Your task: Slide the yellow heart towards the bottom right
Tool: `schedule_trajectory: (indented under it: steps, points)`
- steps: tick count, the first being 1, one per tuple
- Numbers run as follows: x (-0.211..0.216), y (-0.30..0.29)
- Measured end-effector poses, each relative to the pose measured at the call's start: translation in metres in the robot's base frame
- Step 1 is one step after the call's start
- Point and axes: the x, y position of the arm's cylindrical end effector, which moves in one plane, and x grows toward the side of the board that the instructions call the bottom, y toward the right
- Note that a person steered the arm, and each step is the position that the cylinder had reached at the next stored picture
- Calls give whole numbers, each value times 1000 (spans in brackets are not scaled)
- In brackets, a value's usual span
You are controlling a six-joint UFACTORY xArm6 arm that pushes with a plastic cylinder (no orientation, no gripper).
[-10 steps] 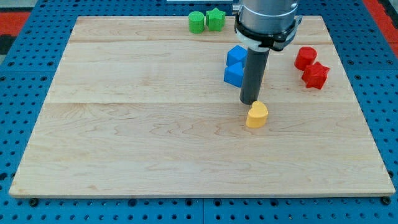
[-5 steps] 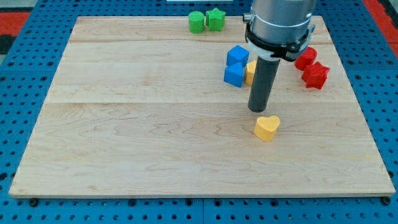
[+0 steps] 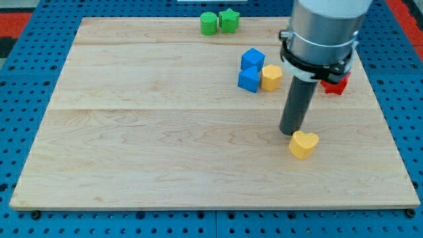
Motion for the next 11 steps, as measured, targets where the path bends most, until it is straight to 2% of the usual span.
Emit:
schedule_trajectory:
  steps: [2,5,7,8,11]
  points:
    - [21,23]
    - [21,59]
    - [20,0]
    - [44,-17]
    - [52,26]
